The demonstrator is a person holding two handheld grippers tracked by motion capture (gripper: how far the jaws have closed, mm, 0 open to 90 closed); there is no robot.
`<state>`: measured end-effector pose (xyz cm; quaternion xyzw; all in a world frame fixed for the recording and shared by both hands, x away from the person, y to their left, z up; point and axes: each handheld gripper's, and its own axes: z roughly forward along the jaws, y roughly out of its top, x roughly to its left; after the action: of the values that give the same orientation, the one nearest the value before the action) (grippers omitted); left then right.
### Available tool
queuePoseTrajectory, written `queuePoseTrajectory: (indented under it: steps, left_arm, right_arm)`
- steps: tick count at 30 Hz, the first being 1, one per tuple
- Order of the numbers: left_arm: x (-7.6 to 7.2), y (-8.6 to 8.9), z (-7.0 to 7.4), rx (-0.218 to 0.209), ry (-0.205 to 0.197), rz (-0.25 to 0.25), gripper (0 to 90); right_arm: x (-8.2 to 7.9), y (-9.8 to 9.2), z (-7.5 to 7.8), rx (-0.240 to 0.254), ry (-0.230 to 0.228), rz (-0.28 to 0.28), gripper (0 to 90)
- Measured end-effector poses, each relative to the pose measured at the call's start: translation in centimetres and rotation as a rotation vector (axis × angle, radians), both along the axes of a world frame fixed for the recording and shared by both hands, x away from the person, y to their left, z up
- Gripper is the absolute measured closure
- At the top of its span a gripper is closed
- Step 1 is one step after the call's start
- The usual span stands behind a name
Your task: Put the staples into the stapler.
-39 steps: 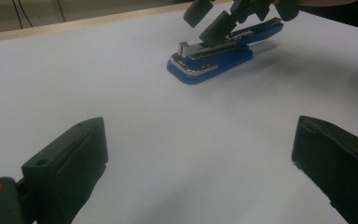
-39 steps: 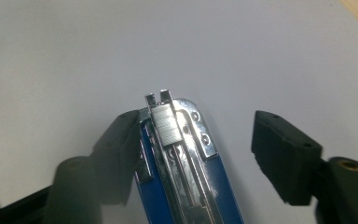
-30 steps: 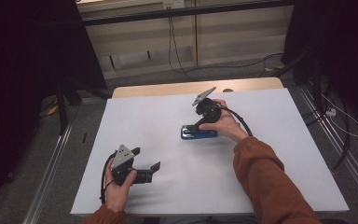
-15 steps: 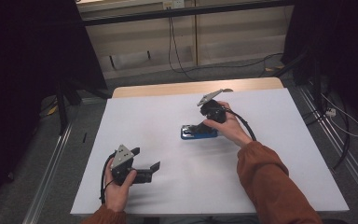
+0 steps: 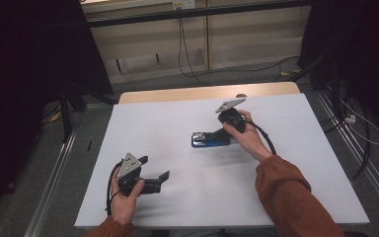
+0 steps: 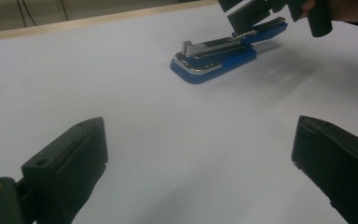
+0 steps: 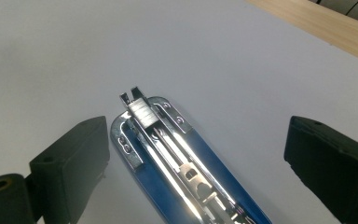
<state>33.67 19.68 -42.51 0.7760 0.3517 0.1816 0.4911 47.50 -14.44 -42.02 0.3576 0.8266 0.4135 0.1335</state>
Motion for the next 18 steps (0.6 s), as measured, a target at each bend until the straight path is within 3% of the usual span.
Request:
queuePoseTrajectory:
  steps: [6,11,13,18]
  left_arm:
    - [0.1,0.2,-0.2,-0.009,0.015,-0.002,3.5]
    - [0.1,0.3,-0.1,-0.016,0.007,0.0,3.5]
    - [0.1,0.3,-0.1,-0.009,0.006,-0.001,3.5]
    - [0.1,0.2,-0.1,-0.008,0.008,0.007,3.5]
  right_arm:
    - [-0.8,-0.7,0.1,0.029,-0.019,-0.081,6.2]
    - [-1.8,-1.4,0.2,0.031,-0.061,-0.086,4.3]
    - [-2.3,-1.5,0.1,0.019,-0.085,-0.113,2.9]
    - [-3.4,-2.2,0.2,0.042,-0.115,-0.153,2.9]
